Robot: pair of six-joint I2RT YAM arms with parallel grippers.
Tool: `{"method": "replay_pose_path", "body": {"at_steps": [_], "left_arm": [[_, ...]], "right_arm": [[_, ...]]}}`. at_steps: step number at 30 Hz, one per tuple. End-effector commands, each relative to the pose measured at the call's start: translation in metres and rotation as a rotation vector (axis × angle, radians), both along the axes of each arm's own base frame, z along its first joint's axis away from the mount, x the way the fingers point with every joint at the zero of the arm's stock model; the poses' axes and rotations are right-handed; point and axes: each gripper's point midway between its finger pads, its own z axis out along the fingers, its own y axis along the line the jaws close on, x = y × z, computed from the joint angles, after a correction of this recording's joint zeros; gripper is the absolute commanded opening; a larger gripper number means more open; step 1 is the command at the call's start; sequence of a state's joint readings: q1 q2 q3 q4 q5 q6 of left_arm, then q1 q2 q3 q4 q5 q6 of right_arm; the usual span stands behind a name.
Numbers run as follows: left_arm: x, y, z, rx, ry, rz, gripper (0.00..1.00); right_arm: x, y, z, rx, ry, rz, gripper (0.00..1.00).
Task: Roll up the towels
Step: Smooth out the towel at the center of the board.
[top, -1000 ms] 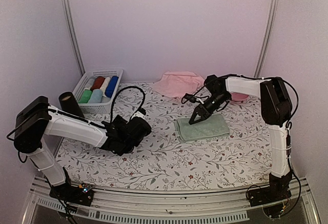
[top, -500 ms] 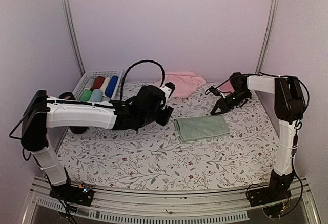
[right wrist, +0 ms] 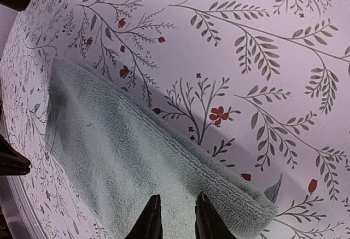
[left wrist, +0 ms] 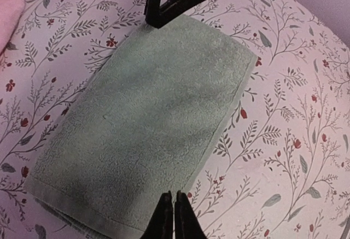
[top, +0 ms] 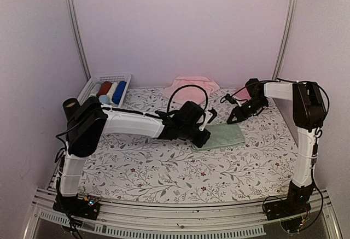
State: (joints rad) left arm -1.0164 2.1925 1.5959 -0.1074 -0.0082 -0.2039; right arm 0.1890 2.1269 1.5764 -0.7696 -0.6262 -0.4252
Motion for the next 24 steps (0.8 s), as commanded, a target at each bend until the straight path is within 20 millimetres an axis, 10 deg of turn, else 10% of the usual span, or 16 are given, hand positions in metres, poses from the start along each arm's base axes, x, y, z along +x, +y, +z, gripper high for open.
{"method": "replay_pose_path", "body": {"at_steps": [1, 17, 24], "left_arm": [[-0.013, -0.005, -0.007, 0.030, 0.055, -0.028, 0.03], [-0.011, 0.066, -0.086, 0.241, 0.177, 0.085, 0.00], [-0.020, 0.091, -0.085, 0.258, 0.186, 0.120, 0.00]], "right_arm": [[0.004, -0.007, -0.018, -0.036, 0.011, -0.026, 0.20], [0.004, -0.011, -0.032, -0.071, 0.028, -0.041, 0.20], [0.005, -0.015, -0.039, -0.099, 0.033, -0.049, 0.20]]}}
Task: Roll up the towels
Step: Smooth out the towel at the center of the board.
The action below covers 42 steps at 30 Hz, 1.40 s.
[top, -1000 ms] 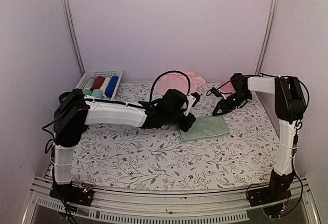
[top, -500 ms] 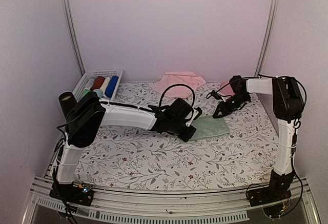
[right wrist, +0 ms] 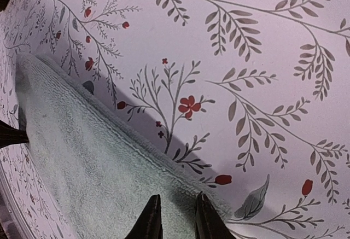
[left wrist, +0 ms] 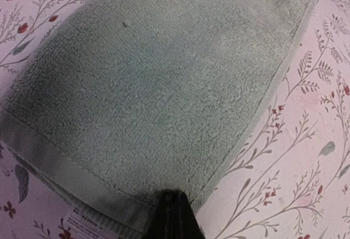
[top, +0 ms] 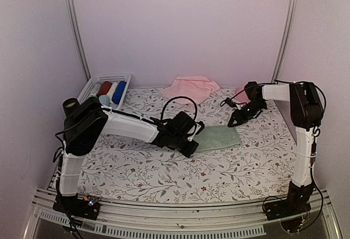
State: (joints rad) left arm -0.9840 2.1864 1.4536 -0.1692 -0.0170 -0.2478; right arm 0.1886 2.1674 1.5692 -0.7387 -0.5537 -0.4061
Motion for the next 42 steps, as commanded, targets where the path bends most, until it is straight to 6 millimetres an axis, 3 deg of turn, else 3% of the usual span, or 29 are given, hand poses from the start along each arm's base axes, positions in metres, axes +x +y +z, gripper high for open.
{"method": "replay_pose_path", "body": {"at_steps": [1, 4, 6, 9, 12, 18, 24, 28, 35, 42], "left_arm": [[-0.008, 0.038, -0.015, 0.096, 0.051, 0.052, 0.00], [0.000, 0.037, 0.002, 0.073, 0.011, 0.071, 0.10], [0.009, 0.032, 0.017, 0.046, -0.018, 0.080, 0.37], [0.024, 0.025, 0.042, 0.012, -0.069, 0.087, 0.63], [0.039, 0.019, 0.066, -0.023, -0.114, 0.097, 0.69], [0.060, 0.010, 0.089, -0.062, -0.155, 0.103, 0.66], [0.076, 0.012, 0.072, -0.078, -0.114, 0.119, 0.36], [0.086, 0.023, 0.056, -0.049, -0.105, 0.147, 0.23], [0.095, 0.042, 0.029, -0.006, -0.073, 0.174, 0.17], [0.090, 0.059, -0.005, 0.074, -0.044, 0.185, 0.16]], "right_arm": [[0.001, -0.006, -0.016, -0.034, 0.017, -0.018, 0.20], [0.001, -0.007, -0.015, -0.041, 0.014, -0.019, 0.20], [0.001, -0.006, -0.012, -0.032, 0.010, -0.015, 0.20], [0.001, -0.002, 0.001, -0.002, -0.012, 0.000, 0.20], [0.002, 0.002, 0.018, 0.031, -0.047, 0.013, 0.20], [-0.001, 0.013, 0.056, 0.120, -0.120, 0.046, 0.15], [-0.009, 0.022, 0.066, 0.187, -0.116, 0.079, 0.14], [-0.013, 0.028, 0.059, 0.206, -0.088, 0.095, 0.14], [-0.013, 0.031, 0.033, 0.192, -0.026, 0.083, 0.13], [-0.014, 0.024, 0.001, 0.131, 0.030, 0.063, 0.12]]}}
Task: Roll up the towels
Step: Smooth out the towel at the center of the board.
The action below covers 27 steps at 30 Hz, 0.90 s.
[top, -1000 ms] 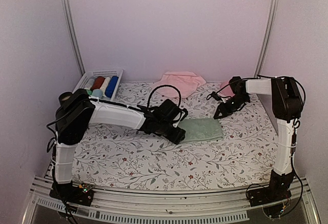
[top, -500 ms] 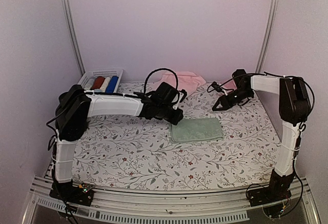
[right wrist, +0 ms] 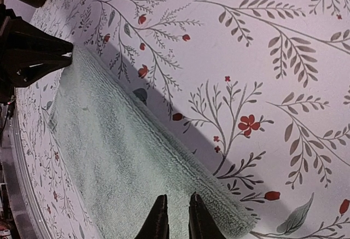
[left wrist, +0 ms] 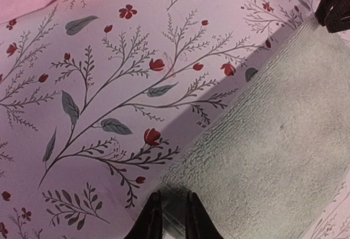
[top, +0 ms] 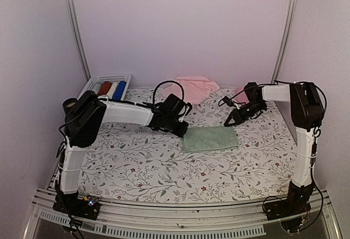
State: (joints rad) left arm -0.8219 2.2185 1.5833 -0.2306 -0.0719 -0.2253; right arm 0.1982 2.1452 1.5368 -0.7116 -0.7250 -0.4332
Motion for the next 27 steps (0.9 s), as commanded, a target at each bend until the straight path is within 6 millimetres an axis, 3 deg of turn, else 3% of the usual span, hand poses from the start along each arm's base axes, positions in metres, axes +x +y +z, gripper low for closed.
{"method": "replay_pose_path", "body": {"at_steps": [1, 9, 15, 21, 27], "left_arm": [[-0.002, 0.018, -0.033, 0.079, 0.027, 0.012, 0.16], [0.001, 0.038, -0.061, 0.201, 0.013, 0.040, 0.16], [0.009, 0.042, -0.056, 0.235, -0.021, 0.062, 0.22], [0.030, 0.038, -0.018, 0.200, -0.092, 0.088, 0.44], [0.054, 0.031, 0.037, 0.147, -0.185, 0.119, 0.77]], "right_arm": [[-0.001, -0.003, -0.021, -0.047, 0.034, -0.011, 0.12], [0.002, -0.015, -0.043, -0.136, 0.050, -0.041, 0.12], [0.003, -0.016, -0.040, -0.167, 0.033, -0.035, 0.11], [0.005, -0.010, 0.006, -0.129, -0.081, 0.001, 0.15], [-0.001, -0.008, 0.059, -0.092, -0.237, 0.069, 0.35]]}}
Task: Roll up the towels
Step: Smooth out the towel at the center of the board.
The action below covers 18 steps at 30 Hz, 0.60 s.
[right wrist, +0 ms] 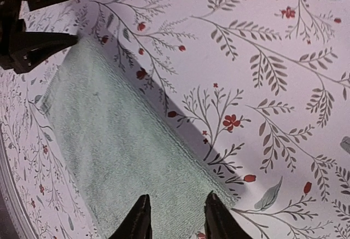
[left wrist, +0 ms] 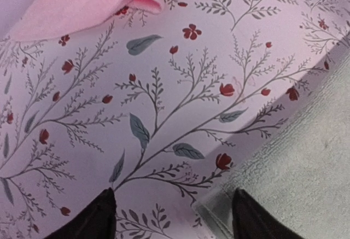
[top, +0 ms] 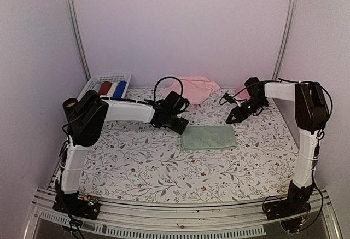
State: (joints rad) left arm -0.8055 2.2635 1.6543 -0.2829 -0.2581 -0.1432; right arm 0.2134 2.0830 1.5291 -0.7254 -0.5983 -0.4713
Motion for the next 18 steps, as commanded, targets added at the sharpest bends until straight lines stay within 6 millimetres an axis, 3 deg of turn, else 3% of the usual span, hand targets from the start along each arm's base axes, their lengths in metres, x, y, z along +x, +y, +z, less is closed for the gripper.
{"method": "replay_pose_path", "body": {"at_steps": [1, 3, 7, 9, 15, 18], "left_arm": [[0.023, 0.004, 0.046, -0.026, -0.085, 0.039, 0.80], [0.020, 0.000, 0.058, -0.066, -0.087, 0.033, 0.83], [-0.001, -0.010, 0.064, -0.141, -0.068, -0.009, 0.80], [-0.013, -0.016, 0.058, -0.153, -0.051, -0.029, 0.77], [-0.031, -0.025, 0.030, -0.167, 0.008, -0.054, 0.71], [-0.033, -0.027, 0.020, -0.157, 0.016, -0.058, 0.69]], "right_arm": [[-0.007, 0.002, 0.054, 0.019, -0.162, 0.083, 0.38], [-0.015, 0.002, 0.064, 0.026, -0.188, 0.120, 0.38], [-0.036, 0.006, 0.065, 0.052, -0.153, 0.197, 0.12], [-0.048, 0.008, 0.056, 0.047, -0.113, 0.233, 0.05], [-0.077, 0.005, 0.007, -0.076, -0.029, 0.308, 0.03], [-0.081, 0.001, -0.005, -0.103, -0.010, 0.307, 0.03]]}}
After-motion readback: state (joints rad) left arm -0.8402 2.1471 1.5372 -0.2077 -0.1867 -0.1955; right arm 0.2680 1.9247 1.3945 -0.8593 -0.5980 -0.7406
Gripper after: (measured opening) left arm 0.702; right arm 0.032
